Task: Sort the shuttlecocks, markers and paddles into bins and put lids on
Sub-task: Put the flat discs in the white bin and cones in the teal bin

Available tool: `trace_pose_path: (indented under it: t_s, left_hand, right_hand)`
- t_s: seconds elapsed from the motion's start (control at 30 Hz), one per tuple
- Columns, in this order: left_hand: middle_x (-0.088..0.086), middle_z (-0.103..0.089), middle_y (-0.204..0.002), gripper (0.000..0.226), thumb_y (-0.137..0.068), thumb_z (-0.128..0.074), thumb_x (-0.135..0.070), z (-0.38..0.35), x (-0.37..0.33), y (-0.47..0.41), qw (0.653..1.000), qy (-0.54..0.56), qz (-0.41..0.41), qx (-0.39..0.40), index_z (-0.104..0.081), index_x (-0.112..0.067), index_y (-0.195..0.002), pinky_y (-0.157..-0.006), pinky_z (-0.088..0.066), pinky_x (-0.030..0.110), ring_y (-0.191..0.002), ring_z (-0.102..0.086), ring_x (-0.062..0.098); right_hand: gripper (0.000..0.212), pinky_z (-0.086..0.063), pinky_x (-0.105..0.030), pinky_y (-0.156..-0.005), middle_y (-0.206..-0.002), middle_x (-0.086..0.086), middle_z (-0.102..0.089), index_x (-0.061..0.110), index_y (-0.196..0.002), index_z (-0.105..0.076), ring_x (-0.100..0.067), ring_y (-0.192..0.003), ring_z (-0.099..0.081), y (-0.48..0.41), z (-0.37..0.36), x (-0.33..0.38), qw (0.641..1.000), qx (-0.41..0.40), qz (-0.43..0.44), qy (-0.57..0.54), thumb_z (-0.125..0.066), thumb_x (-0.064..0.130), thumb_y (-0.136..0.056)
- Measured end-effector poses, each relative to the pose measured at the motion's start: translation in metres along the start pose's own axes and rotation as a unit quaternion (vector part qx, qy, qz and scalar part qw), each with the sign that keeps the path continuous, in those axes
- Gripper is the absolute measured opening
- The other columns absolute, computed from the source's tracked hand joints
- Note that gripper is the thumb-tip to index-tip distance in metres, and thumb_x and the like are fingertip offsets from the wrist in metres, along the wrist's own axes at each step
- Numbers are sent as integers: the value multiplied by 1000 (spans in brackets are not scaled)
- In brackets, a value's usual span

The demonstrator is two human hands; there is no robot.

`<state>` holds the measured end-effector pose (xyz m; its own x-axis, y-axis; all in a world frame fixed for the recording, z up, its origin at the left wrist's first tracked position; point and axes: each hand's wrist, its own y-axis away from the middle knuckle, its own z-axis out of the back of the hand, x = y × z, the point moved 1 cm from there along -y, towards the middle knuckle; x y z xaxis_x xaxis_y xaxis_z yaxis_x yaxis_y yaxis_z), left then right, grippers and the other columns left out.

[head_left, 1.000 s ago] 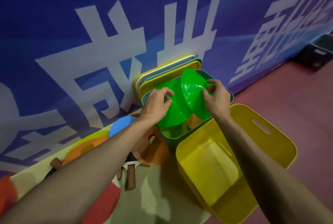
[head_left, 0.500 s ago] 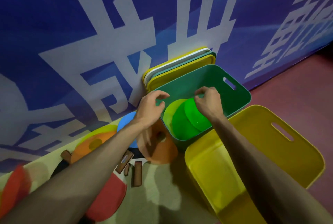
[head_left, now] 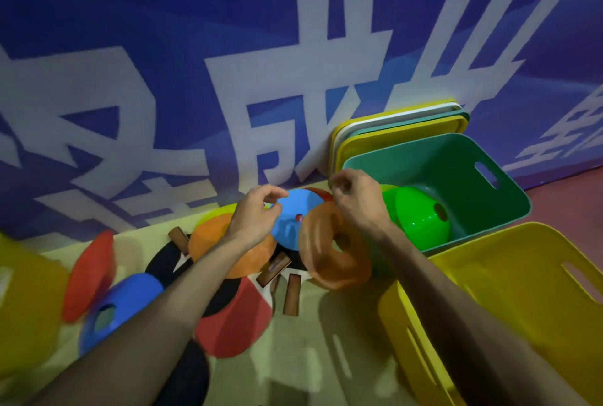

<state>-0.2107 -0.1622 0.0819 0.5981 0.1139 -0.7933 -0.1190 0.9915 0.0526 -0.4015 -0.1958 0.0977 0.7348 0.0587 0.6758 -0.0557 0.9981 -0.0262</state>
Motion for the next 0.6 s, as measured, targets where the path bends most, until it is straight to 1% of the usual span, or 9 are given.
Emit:
trace_pose_path:
  t_s: [0.07, 0.17, 0.2, 0.27, 0.3, 0.4, 0.47, 0.53, 0.6]
  left_hand:
    - [-4, -65, -105, 23, -87, -56, -3, 12, 16, 6, 1000, 5, 17, -13, -68, -17, -101, -76, -38, 13, -93, -56, 5]
    - [-5, -63, -107, 23, -88, -57, -5, 29, 42, 13, 998, 9, 52, -24, -67, -20, -102, -82, -38, 18, -96, -56, 6]
    - [-5, -63, -108, 22, -89, -57, -6, 34, 51, 14, 998, 8, 65, -23, -67, -21, -102, -85, -39, 19, -99, -56, 7]
    - [-4, -63, -110, 23, -89, -56, -6, 44, 68, 16, 995, 13, 92, -23, -67, -20, -104, -89, -39, 21, -103, -56, 9]
    - [-4, -63, -112, 23, -90, -55, -6, 48, 77, 16, 994, 19, 105, -22, -67, -19, -104, -90, -38, 21, -104, -55, 10]
    - [-2, -61, -117, 24, -91, -52, -4, 56, 102, 15, 990, 28, 139, -11, -66, -16, -106, -89, -37, 22, -107, -54, 13]
    - [-1, -59, -119, 24, -90, -52, -4, 57, 117, 13, 988, 22, 154, -2, -66, -17, -105, -89, -39, 23, -109, -54, 15]
    - [0, -59, -118, 24, -89, -53, -4, 54, 128, 10, 989, 17, 145, 2, -66, -21, -101, -92, -40, 24, -109, -55, 15]
    - [-2, -60, -111, 25, -87, -56, -2, 48, 133, 8, 994, 7, 110, -2, -66, -24, -96, -92, -41, 22, -107, -56, 14]
  right_hand:
    - [22, -45, -24, -88, -106, -7, -67, 15, -104, -68, -21, -98, -61, 1, -16, 10, 1000, 21, 8, -2, -58, 12, -84]
    - [25, -39, -1, -68, -109, -7, -64, 9, -111, -65, -17, -91, -59, 0, -39, 20, 998, 61, 10, -5, -57, 9, -87]
    - [25, -40, -1, -69, -110, -6, -64, 9, -113, -63, -16, -91, -58, -1, -46, 23, 997, 74, 7, -4, -57, 10, -89]
    - [27, -45, -17, -84, -114, -6, -64, 10, -116, -61, -19, -100, -59, -4, -61, 27, 995, 96, 4, 6, -57, 13, -90]
    - [28, -44, -22, -86, -115, -7, -64, 11, -117, -60, -19, -103, -59, -7, -69, 28, 994, 110, 1, 10, -57, 13, -90]
    - [31, -41, -21, -83, -117, -6, -64, 11, -121, -59, -18, -104, -58, -16, -92, 29, 988, 148, 2, 31, -57, 14, -90]
    - [32, -43, -22, -82, -118, -6, -63, 11, -122, -58, -18, -103, -58, -22, -105, 28, 985, 166, -3, 42, -56, 15, -90]
    - [32, -46, -26, -84, -120, -6, -63, 12, -123, -58, -19, -106, -58, -27, -117, 26, 982, 183, -12, 52, -56, 17, -91]
    - [33, -49, -30, -89, -123, -6, -61, 12, -124, -57, -20, -109, -58, -31, -129, 20, 976, 206, -26, 74, -55, 18, -92]
